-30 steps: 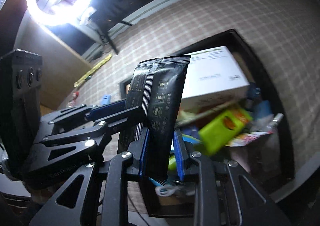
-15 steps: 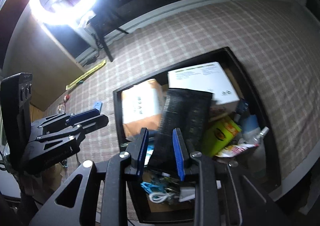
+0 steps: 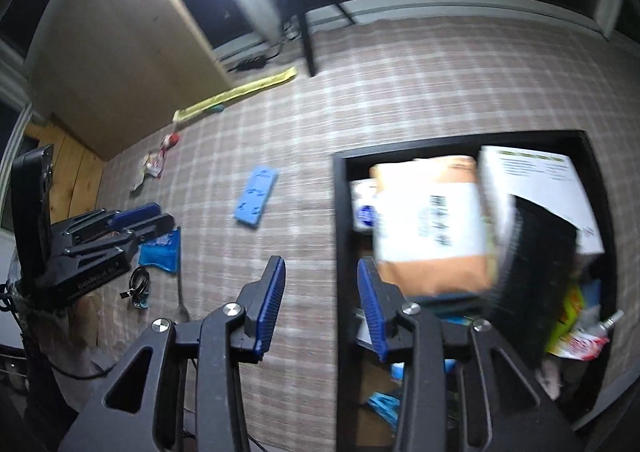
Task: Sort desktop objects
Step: 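Grasp the blue packet with the left tool while the right grasps the blue phone stand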
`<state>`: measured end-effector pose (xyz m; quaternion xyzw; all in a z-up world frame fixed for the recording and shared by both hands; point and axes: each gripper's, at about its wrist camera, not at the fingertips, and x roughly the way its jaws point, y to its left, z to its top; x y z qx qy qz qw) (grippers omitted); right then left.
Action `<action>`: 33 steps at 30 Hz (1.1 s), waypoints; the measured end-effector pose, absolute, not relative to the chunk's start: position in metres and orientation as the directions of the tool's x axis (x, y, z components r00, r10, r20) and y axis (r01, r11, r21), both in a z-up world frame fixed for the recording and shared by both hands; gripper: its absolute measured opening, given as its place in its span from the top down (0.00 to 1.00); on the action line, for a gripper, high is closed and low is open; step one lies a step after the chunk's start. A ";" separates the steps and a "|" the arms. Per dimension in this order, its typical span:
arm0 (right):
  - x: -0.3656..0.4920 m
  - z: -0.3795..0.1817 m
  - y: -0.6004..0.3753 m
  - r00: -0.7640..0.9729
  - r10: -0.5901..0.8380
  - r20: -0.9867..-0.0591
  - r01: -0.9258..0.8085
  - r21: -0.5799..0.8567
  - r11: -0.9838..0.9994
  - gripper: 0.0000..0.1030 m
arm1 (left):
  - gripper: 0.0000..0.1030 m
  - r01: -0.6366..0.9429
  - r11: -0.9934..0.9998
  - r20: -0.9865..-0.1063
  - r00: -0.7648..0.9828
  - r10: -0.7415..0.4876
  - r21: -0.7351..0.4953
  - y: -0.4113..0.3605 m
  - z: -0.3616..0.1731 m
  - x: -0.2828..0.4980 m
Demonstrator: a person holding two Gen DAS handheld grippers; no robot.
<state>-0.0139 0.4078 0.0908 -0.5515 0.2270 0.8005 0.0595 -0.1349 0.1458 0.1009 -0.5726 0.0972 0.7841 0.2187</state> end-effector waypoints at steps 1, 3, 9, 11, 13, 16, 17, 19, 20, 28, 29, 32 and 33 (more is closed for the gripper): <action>-0.020 0.088 0.401 -0.376 -0.161 -0.912 -0.337 0.296 -0.894 0.62 | 0.71 -0.448 -0.891 -0.943 -0.257 0.212 -0.079 0.136 0.099 -0.136; -0.030 0.083 0.391 -0.362 -0.171 -0.916 -0.323 0.296 -0.899 0.61 | 0.65 -0.445 -0.895 -0.946 -0.271 0.179 -0.041 0.115 0.097 -0.137; -0.064 0.068 0.360 -0.319 -0.162 -0.934 -0.277 0.255 -0.926 0.52 | 0.57 -0.443 -0.896 -0.954 -0.276 0.115 0.020 0.066 0.084 -0.136; -0.073 0.062 0.351 -0.303 -0.172 -0.937 -0.264 0.256 -0.930 0.52 | 0.56 -0.459 -0.888 -0.960 -0.262 0.097 0.036 0.057 0.077 -0.134; -0.080 0.055 0.341 -0.285 -0.175 -0.943 -0.246 0.248 -0.937 0.52 | 0.56 -0.485 -0.872 -0.966 -0.247 0.074 0.058 0.051 0.067 -0.130; -0.090 0.045 0.333 -0.257 -0.156 -0.954 -0.241 0.219 -0.945 0.52 | 0.56 -0.540 -0.837 -0.974 -0.222 0.037 0.091 0.049 0.052 -0.122; -0.093 0.041 0.333 -0.248 -0.158 -0.956 -0.247 0.220 -0.944 0.52 | 0.55 -0.564 -0.819 -0.977 -0.213 0.025 0.102 0.049 0.047 -0.119; -0.099 0.034 0.333 -0.231 -0.157 -0.960 -0.261 0.217 -0.941 0.52 | 0.55 -0.615 -0.779 -0.980 -0.198 0.005 0.120 0.051 0.037 -0.112; -0.102 0.030 0.334 -0.222 -0.156 -0.962 -0.270 0.214 -0.939 0.52 | 0.55 -0.632 -0.765 -0.981 -0.196 -0.002 0.128 0.051 0.035 -0.110; -0.117 0.013 0.337 -0.185 -0.161 -0.970 -0.317 0.214 -0.924 0.52 | 0.55 -0.726 -0.662 -0.980 -0.183 -0.079 0.188 0.062 0.000 -0.103; -0.117 0.011 0.337 -0.182 -0.161 -0.970 -0.321 0.213 -0.923 0.52 | 0.55 -0.730 -0.657 -0.980 -0.182 -0.079 0.189 0.064 -0.003 -0.103; -0.118 0.006 0.336 -0.172 -0.162 -0.972 -0.335 0.212 -0.918 0.51 | 0.53 -0.731 -0.657 -0.978 -0.199 -0.058 0.187 0.069 -0.003 -0.108; -0.120 0.004 0.336 -0.169 -0.162 -0.972 -0.341 0.212 -0.916 0.51 | 0.52 -0.729 -0.658 -0.978 -0.201 -0.056 0.188 0.070 -0.003 -0.111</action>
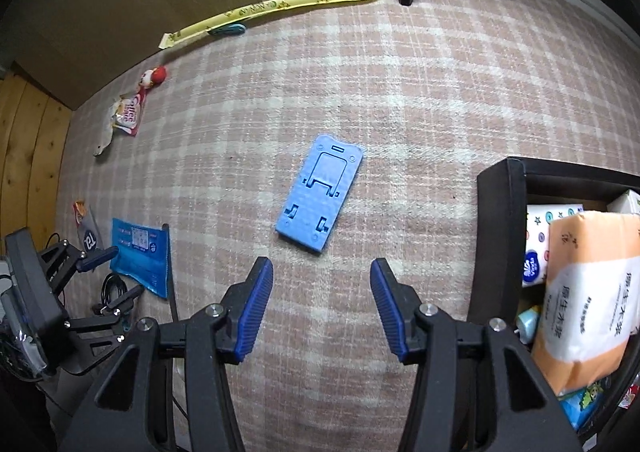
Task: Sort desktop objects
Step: 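Grasp the blue packet with the left tool while the right grasps the blue phone stand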
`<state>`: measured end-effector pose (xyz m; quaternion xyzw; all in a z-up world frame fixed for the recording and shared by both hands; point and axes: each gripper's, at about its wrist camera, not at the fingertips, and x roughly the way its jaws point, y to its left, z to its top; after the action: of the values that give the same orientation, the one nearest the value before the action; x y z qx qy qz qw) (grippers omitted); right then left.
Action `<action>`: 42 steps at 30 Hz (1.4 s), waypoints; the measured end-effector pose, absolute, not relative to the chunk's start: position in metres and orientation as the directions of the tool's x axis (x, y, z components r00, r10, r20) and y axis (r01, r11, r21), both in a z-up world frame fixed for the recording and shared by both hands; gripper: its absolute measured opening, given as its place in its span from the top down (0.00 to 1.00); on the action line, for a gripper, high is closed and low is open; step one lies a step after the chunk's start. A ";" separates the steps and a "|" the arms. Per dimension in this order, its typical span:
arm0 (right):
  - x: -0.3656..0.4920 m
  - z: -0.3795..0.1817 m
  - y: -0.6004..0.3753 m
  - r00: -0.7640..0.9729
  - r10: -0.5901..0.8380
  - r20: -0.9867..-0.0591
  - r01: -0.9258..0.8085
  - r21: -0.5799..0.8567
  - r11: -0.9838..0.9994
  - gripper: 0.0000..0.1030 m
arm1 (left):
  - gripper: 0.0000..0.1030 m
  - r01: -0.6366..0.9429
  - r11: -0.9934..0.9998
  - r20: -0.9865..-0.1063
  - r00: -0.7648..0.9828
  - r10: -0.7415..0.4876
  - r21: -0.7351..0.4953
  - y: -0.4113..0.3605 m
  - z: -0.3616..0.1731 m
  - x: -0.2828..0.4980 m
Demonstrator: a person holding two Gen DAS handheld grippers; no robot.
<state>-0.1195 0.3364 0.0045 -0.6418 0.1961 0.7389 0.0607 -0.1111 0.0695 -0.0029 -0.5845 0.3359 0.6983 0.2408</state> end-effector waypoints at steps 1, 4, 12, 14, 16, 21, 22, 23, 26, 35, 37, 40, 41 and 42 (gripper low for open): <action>-0.120 0.003 0.337 -0.167 -0.162 -0.972 -0.348 0.212 -0.913 0.51 | 0.52 -0.729 -0.661 -0.979 -0.198 -0.047 0.179 0.071 -0.002 -0.114; -0.123 -0.001 0.339 -0.163 -0.174 -0.971 -0.370 0.223 -0.902 0.51 | 0.52 -0.728 -0.665 -0.980 -0.197 -0.033 0.168 0.075 -0.001 -0.125; -0.150 -0.013 0.335 -0.139 -0.156 -0.978 -0.381 0.198 -0.903 0.47 | 0.28 -0.631 -0.772 -0.989 -0.149 0.020 0.080 0.068 -0.004 -0.173; -0.155 -0.018 0.334 -0.130 -0.145 -0.981 -0.386 0.185 -0.904 0.47 | 0.28 -0.587 -0.809 -0.993 -0.109 0.056 0.019 0.061 -0.007 -0.181; -0.160 -0.022 0.334 -0.118 -0.125 -0.985 -0.395 0.162 -0.904 0.47 | 0.28 -0.567 -0.824 -0.992 -0.104 0.077 -0.005 0.057 -0.007 -0.182; -0.175 -0.032 0.328 -0.094 -0.098 -0.991 -0.400 0.128 -0.908 0.45 | 0.28 -0.536 -0.844 -0.990 -0.100 0.101 -0.032 0.054 -0.005 -0.177; -0.179 -0.032 0.324 -0.094 -0.092 -0.991 -0.393 0.122 -0.911 0.45 | 0.28 -0.530 -0.847 -0.990 -0.097 0.107 -0.040 0.053 -0.005 -0.176; -0.183 -0.033 0.320 -0.090 -0.085 -0.992 -0.386 0.114 -0.916 0.45 | 0.28 -0.527 -0.849 -0.989 -0.094 0.111 -0.045 0.052 -0.005 -0.175; -0.193 -0.034 0.304 -0.082 -0.063 -0.995 -0.360 0.089 -0.929 0.45 | 0.30 -0.539 -0.842 -0.991 -0.105 0.085 -0.015 0.053 -0.007 -0.165; -0.197 -0.033 0.275 -0.092 0.017 -0.996 -0.253 0.007 -0.968 0.55 | 0.54 -0.496 -0.868 -0.989 -0.123 0.083 -0.011 0.056 -0.001 -0.145; -0.196 -0.032 0.274 -0.093 0.019 -0.995 -0.243 0.004 -0.970 0.59 | 0.57 -0.478 -0.878 -0.988 -0.120 0.094 -0.025 0.053 0.000 -0.145; -0.196 -0.030 0.275 -0.094 0.004 -0.996 -0.243 0.019 -0.970 0.63 | 0.64 -0.452 -0.890 -0.986 -0.112 0.123 -0.060 0.002 -0.003 -0.150; -0.196 -0.030 0.275 -0.094 -0.004 -0.996 -0.246 0.027 -0.969 0.63 | 0.66 -0.443 -0.894 -0.985 -0.112 0.129 -0.067 -0.006 -0.004 -0.152; -0.196 -0.030 0.275 -0.097 -0.012 -0.995 -0.251 0.036 -0.967 0.64 | 0.68 -0.433 -0.899 -0.985 -0.111 0.134 -0.073 -0.015 -0.005 -0.155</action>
<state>-0.1957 0.2754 -0.0295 -0.6671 0.0983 0.7339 0.0814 -0.1551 -0.0146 -0.0051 -0.6384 0.1170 0.7360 0.1924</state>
